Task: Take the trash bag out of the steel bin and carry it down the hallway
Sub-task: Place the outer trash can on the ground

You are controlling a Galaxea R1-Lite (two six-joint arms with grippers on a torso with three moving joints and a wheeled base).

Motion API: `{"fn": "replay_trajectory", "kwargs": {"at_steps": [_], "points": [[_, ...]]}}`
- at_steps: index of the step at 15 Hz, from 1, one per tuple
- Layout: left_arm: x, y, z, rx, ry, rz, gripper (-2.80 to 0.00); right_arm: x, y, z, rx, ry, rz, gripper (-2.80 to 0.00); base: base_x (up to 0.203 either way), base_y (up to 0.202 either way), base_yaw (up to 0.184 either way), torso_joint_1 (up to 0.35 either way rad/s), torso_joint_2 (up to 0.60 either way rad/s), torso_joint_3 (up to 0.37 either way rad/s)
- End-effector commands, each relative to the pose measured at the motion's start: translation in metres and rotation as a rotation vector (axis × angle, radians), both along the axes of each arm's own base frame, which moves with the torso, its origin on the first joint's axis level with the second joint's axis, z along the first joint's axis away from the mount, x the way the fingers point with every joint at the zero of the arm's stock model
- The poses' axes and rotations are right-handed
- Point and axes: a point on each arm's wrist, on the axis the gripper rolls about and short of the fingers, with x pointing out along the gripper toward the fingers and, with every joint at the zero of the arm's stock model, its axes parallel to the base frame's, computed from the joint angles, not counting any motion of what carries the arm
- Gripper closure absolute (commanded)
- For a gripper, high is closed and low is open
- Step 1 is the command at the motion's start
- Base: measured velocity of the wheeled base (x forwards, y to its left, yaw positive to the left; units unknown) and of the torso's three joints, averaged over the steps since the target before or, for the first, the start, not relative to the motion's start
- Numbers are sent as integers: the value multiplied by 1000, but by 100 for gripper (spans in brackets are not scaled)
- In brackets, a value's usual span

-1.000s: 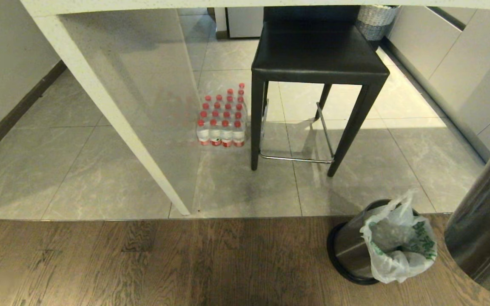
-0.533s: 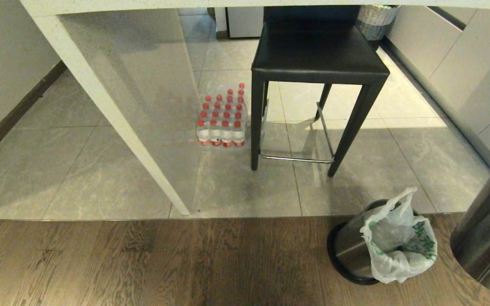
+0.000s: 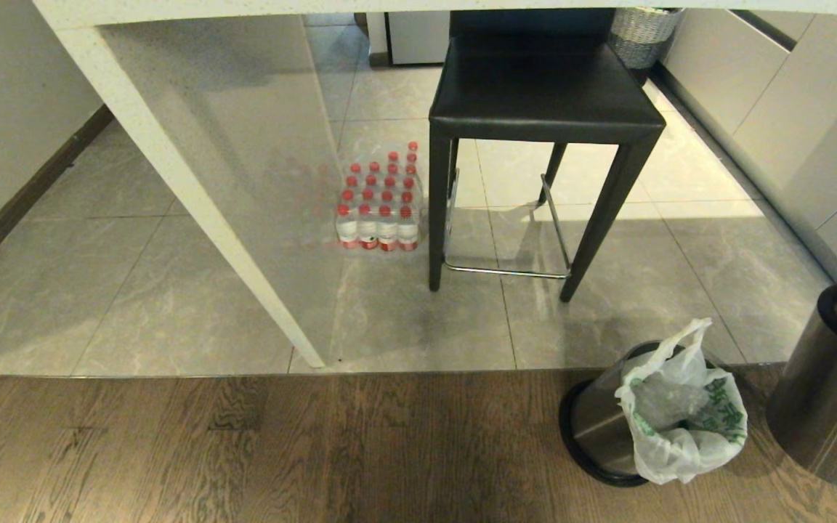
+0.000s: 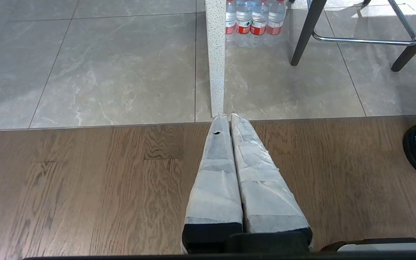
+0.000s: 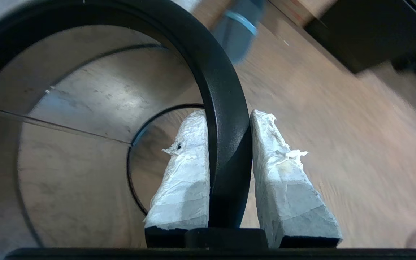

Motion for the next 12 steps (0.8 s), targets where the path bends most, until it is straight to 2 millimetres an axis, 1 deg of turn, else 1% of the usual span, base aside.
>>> {"fn": "replay_trajectory", "kwargs": {"at_steps": [1, 3, 5, 8, 12], "points": [[0, 0, 0, -1, -1, 0, 0, 18, -20, -50, 34, 58, 15, 0, 0, 0, 0, 0, 0, 0], [0, 0, 0, -1, -1, 0, 0, 28, -28, -65, 31, 68, 24, 0, 0, 0, 0, 0, 0, 0], [0, 0, 0, -1, -1, 0, 0, 37, -28, -78, 43, 75, 36, 0, 0, 0, 0, 0, 0, 0], [0, 0, 0, -1, -1, 0, 0, 44, -35, -93, 57, 88, 41, 0, 0, 0, 0, 0, 0, 0], [0, 0, 0, -1, -1, 0, 0, 45, -35, -104, 93, 73, 80, 0, 0, 0, 0, 0, 0, 0]]}}
